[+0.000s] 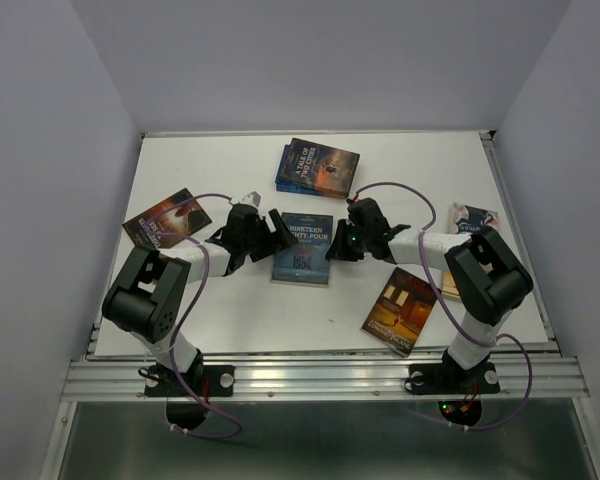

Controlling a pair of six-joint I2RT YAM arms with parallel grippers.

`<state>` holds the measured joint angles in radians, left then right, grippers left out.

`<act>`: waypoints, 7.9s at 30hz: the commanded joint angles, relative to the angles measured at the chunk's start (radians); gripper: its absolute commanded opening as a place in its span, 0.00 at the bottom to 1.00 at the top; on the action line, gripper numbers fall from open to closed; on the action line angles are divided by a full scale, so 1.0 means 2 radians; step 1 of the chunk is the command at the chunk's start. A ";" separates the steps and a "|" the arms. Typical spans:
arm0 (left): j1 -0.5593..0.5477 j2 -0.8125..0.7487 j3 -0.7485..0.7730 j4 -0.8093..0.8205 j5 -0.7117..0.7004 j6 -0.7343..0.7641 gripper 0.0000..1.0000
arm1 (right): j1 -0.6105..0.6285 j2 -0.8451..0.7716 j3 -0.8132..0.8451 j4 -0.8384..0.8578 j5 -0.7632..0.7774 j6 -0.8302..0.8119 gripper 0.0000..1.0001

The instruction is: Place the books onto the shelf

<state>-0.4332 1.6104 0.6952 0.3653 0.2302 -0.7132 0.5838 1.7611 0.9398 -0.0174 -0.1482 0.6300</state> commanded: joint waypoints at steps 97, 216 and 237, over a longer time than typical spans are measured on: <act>-0.048 0.191 0.396 0.107 -0.254 -0.257 0.00 | -0.115 -0.226 -0.073 -0.071 0.145 0.015 0.28; 0.106 0.055 0.129 -0.335 -0.154 0.011 0.86 | -0.059 -0.212 0.054 -0.071 0.187 -0.116 1.00; -0.204 -0.103 0.031 -0.319 -0.139 -0.051 0.88 | -0.059 -0.121 0.086 -0.031 -0.036 -0.186 1.00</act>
<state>-0.8295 1.5089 0.7879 -0.0902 -0.0013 -0.7364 0.4706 1.4776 1.0565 -0.1539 -0.0277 0.3264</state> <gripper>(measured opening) 0.873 0.998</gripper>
